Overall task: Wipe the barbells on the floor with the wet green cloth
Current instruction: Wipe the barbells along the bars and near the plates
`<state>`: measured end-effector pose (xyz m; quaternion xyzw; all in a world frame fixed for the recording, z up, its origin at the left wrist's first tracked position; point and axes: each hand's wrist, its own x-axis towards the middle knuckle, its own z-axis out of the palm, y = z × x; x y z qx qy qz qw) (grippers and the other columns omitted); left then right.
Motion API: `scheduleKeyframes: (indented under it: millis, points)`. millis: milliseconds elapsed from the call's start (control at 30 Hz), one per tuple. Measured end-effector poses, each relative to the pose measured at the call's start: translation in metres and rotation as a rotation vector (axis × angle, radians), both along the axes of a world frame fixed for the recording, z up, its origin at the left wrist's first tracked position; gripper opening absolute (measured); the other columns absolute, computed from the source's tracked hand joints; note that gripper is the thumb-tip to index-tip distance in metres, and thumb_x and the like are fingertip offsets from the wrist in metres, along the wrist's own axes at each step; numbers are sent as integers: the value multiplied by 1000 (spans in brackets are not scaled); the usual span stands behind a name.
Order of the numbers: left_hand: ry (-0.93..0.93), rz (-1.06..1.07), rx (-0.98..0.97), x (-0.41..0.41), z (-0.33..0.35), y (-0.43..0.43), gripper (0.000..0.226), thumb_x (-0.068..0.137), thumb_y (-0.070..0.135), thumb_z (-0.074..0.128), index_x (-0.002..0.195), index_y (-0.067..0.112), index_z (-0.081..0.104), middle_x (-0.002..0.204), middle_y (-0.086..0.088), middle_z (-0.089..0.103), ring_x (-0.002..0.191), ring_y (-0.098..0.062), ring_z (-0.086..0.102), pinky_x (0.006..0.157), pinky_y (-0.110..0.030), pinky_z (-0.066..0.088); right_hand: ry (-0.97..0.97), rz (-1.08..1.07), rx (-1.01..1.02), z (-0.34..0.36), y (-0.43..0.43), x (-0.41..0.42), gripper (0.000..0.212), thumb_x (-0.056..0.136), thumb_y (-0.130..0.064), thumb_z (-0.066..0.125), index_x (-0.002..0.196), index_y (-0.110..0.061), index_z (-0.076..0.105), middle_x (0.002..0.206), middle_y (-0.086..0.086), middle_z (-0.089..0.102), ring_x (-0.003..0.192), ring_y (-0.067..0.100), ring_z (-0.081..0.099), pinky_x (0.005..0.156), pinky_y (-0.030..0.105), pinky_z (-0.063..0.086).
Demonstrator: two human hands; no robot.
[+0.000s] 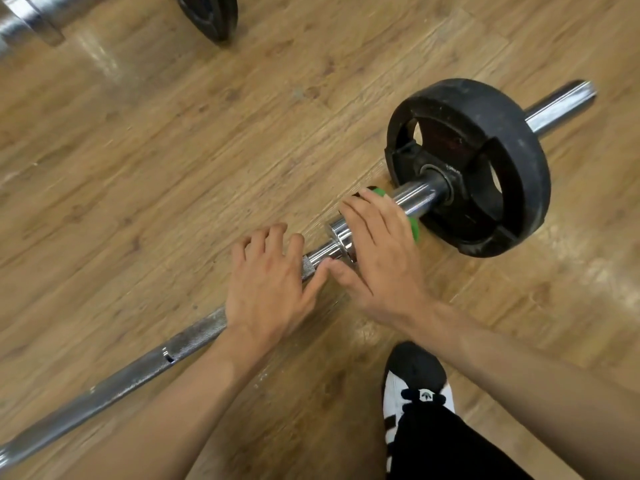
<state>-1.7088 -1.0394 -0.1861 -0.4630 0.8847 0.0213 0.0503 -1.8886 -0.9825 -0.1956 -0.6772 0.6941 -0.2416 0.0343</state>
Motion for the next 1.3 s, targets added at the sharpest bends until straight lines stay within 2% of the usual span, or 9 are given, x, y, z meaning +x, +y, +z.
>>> scheduleKeyframes:
  millis: [100,233,333,467,533,700,900,1100,1300]
  points:
    - [12,-2,-4,2,-1,0,62,105,62,27,106,12,63,125,-14,63,109,-37,57,95,-52,41,115,184,38,-2,0,-30,81,108,-59,18,146,4,52,150,21,52,149,35,38,125,51,25]
    - [4,4,-9,1,0,0,65,105,63,23,105,12,65,125,-14,63,109,-37,56,95,-52,39,130,-86,41,2,-14,-66,79,109,-55,16,142,6,55,149,22,53,150,36,35,128,45,18]
    - [23,14,-27,0,0,-1,65,104,63,25,106,11,65,126,-15,63,111,-37,57,98,-52,38,36,-200,2,2,-14,-25,83,108,-58,12,139,5,57,147,20,55,150,34,35,124,53,24]
    - [17,-3,-44,0,-2,0,69,105,63,24,123,10,64,146,-20,56,135,-41,49,114,-57,31,68,184,29,-1,5,-15,84,104,-66,20,152,-3,47,156,16,47,154,31,29,126,51,21]
    - [14,7,-51,0,-1,1,67,105,62,25,128,10,62,151,-20,52,139,-40,47,118,-57,29,166,233,16,-2,1,-44,76,106,-62,23,157,-8,42,160,16,42,155,32,28,126,51,21]
    - [7,-12,-91,1,0,3,66,106,60,26,132,10,59,152,-20,52,139,-40,48,120,-56,28,75,-96,52,5,-5,-48,79,108,-59,12,152,-3,47,163,15,38,157,32,20,128,51,14]
    - [5,-22,-90,1,-2,2,69,107,60,22,137,9,57,152,-20,53,137,-40,50,120,-57,28,125,141,13,-1,-3,-28,79,108,-59,21,147,3,50,152,19,51,151,33,35,126,49,23]
    - [-15,-15,-97,2,-1,0,68,107,59,24,137,9,57,152,-20,52,137,-40,49,118,-57,28,55,-252,-18,2,-24,-32,86,107,-59,10,133,3,63,143,19,58,148,34,39,125,49,22]
    - [15,-13,-96,3,-2,-3,72,106,61,27,142,6,55,152,-21,52,142,-40,46,119,-57,29,99,128,17,-1,-3,-20,85,105,-64,17,149,1,49,156,17,46,153,31,32,124,50,25]
